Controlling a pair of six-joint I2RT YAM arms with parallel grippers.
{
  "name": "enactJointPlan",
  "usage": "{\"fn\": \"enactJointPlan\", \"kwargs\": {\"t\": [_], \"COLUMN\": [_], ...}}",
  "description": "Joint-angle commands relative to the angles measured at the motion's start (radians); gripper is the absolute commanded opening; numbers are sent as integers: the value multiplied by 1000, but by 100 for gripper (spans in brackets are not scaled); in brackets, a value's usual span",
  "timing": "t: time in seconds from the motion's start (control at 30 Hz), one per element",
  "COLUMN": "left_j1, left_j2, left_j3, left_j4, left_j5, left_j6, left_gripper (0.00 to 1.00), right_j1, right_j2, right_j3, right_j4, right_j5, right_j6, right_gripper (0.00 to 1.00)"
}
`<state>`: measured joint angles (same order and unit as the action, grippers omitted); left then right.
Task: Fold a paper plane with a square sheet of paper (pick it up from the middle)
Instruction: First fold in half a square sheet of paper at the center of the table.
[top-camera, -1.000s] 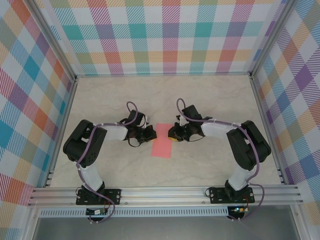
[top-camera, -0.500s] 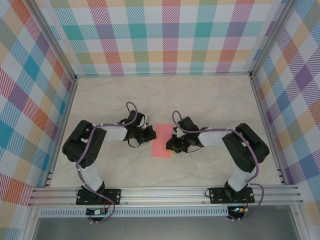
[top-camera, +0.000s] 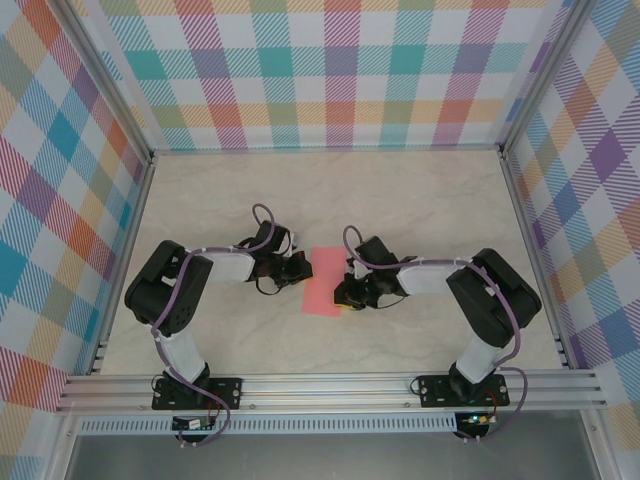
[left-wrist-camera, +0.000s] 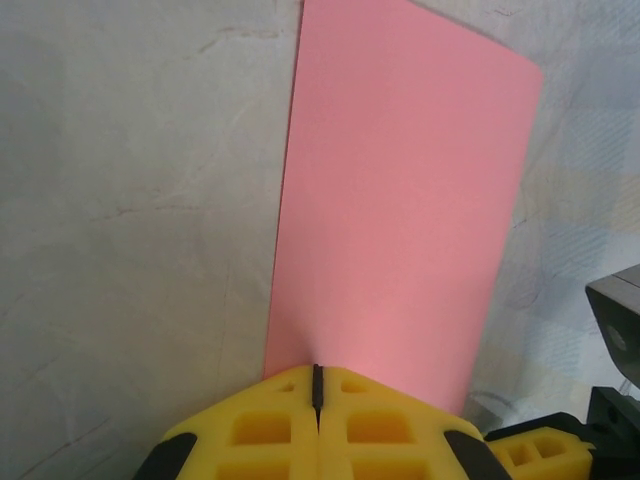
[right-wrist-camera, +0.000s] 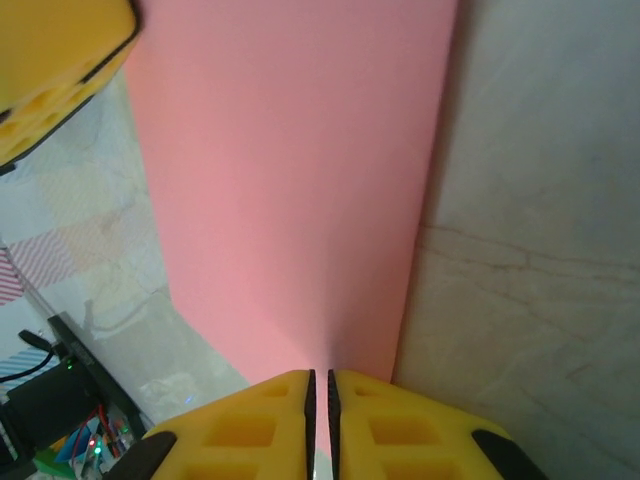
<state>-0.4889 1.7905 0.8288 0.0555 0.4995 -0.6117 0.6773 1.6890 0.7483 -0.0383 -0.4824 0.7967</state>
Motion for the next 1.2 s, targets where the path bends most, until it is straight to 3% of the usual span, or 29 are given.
{"fn": "enactJointPlan", "kwargs": {"t": [0.0,0.37,0.77,1.17], "left_j1": [-8,-10,-10,-10], "left_j2": [59,38,14,-39], "left_j3": [-61,-72,-48,-39], "left_j4": [-189,-184,-221,-230], "left_j5": [-83,-82,-85,-74], "left_j6": [20,9,22,-11], "left_gripper": [0,0,0,0], "right_j1": [22,53,53,51], "right_j2": [-35,62,-58,-310], "right_j3": [22,-78,43,61], "right_j4": [30,106,-93,-301], "right_j5": [-68,-25,67,515], "right_j6": [4,57,-18,-6], "right_gripper": [15,14,15,25]}}
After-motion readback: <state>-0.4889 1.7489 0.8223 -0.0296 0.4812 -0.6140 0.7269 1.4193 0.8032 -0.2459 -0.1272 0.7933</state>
